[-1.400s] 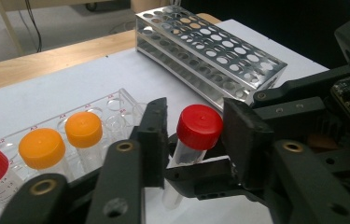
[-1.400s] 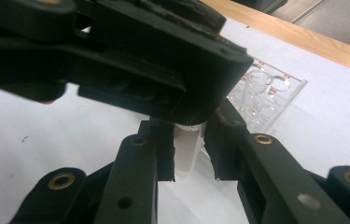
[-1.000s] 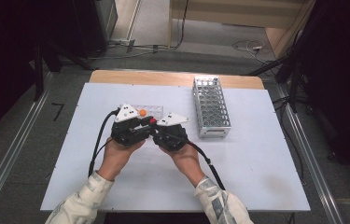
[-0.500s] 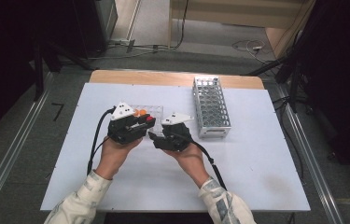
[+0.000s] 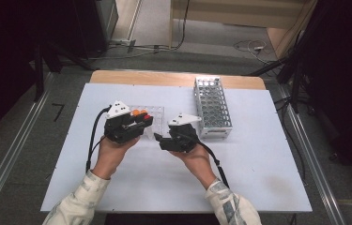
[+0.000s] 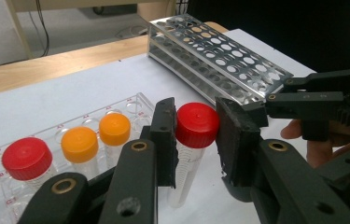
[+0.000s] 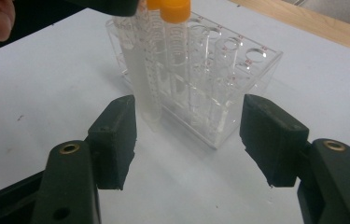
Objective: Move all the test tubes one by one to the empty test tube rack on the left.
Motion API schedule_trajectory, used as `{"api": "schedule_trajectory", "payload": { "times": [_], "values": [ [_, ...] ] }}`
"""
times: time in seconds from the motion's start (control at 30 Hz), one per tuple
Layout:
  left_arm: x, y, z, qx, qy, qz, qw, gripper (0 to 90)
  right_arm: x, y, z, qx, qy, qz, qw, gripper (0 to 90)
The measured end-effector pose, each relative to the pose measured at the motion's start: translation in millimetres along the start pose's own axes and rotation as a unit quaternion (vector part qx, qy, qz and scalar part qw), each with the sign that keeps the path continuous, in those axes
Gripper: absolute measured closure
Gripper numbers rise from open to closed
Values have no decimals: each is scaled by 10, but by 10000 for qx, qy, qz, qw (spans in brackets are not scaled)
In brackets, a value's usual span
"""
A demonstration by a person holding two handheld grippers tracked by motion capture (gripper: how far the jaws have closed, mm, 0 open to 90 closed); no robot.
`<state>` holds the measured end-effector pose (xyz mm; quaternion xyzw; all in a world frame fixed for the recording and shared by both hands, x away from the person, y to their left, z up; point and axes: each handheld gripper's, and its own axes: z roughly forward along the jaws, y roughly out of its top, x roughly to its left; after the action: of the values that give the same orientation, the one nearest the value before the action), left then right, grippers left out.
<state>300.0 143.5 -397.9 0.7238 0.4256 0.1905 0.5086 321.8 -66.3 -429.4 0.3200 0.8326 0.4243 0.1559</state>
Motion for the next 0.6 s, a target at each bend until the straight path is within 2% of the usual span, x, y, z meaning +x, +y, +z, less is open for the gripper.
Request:
{"api": "schedule_trajectory", "payload": {
  "times": [0.6],
  "values": [
    [118, 30, -132, -90, 143, -103, 9998, 698, -135, -70, -140, -47, -132, 60, 9999, 339]
  ]
}}
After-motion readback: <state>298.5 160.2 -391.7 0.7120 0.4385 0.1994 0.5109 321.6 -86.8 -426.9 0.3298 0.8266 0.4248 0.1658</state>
